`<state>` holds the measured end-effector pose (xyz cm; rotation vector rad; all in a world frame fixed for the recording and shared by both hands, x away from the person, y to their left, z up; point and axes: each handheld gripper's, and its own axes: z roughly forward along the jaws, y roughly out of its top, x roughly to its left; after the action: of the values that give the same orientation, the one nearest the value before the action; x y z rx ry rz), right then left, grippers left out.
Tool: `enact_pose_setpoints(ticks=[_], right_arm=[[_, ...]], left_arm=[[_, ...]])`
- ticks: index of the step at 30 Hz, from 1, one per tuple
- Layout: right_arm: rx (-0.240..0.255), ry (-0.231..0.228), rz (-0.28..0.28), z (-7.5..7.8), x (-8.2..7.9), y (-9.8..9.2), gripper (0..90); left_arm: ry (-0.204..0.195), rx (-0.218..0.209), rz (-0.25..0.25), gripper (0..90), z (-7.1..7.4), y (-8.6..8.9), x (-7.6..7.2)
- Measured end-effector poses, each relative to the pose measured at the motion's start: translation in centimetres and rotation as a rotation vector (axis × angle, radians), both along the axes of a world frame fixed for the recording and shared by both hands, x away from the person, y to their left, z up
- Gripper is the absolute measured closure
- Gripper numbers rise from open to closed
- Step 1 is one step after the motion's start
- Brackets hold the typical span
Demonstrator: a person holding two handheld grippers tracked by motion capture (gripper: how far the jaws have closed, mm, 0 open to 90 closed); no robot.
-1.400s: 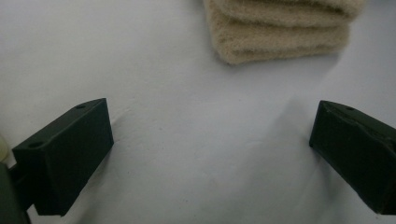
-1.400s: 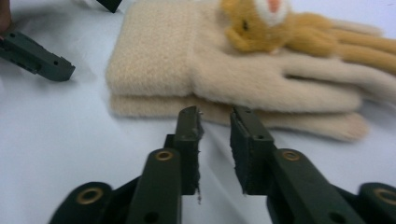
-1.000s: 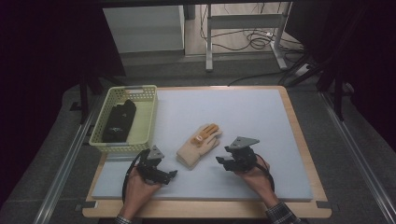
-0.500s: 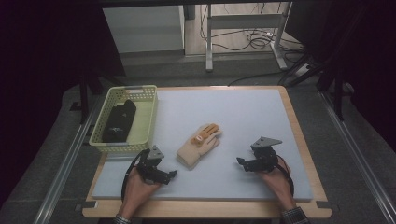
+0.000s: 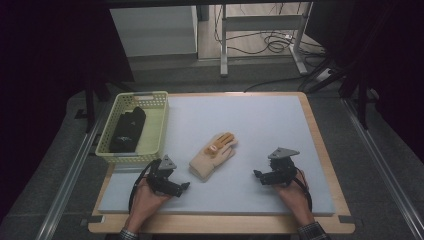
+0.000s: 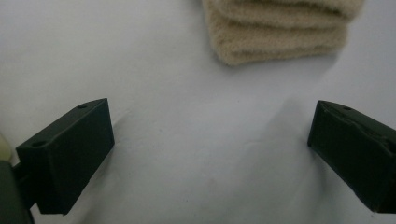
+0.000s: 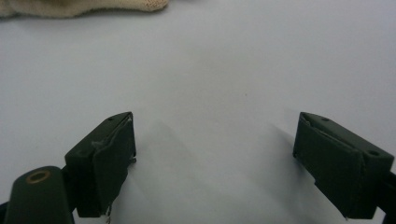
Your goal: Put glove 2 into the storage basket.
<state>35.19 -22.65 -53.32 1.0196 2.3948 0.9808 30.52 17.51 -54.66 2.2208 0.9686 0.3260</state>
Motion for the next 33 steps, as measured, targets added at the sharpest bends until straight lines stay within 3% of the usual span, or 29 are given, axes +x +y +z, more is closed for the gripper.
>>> enact_pose_setpoints(ticks=[9,15,20,33], right_arm=[[-0.001,-0.004,-0.001,0.0,0.0,0.0,12.8],[-0.001,-0.004,-0.001,0.0,0.0,0.0,12.8],[-0.001,-0.005,-0.001,0.0,0.0,0.0,12.8],[-0.001,-0.005,0.0,0.0,-0.1,0.0,12.8]], left_arm=[[0.004,-0.037,-0.041,0.0,2.3,-1.6,0.9],[0.024,-0.039,-0.05,0.0,3.7,-3.3,2.7],[0.028,-0.013,-0.071,0.0,4.5,-5.2,4.0],[0.067,0.056,-0.098,0.0,3.8,-10.3,7.9]])
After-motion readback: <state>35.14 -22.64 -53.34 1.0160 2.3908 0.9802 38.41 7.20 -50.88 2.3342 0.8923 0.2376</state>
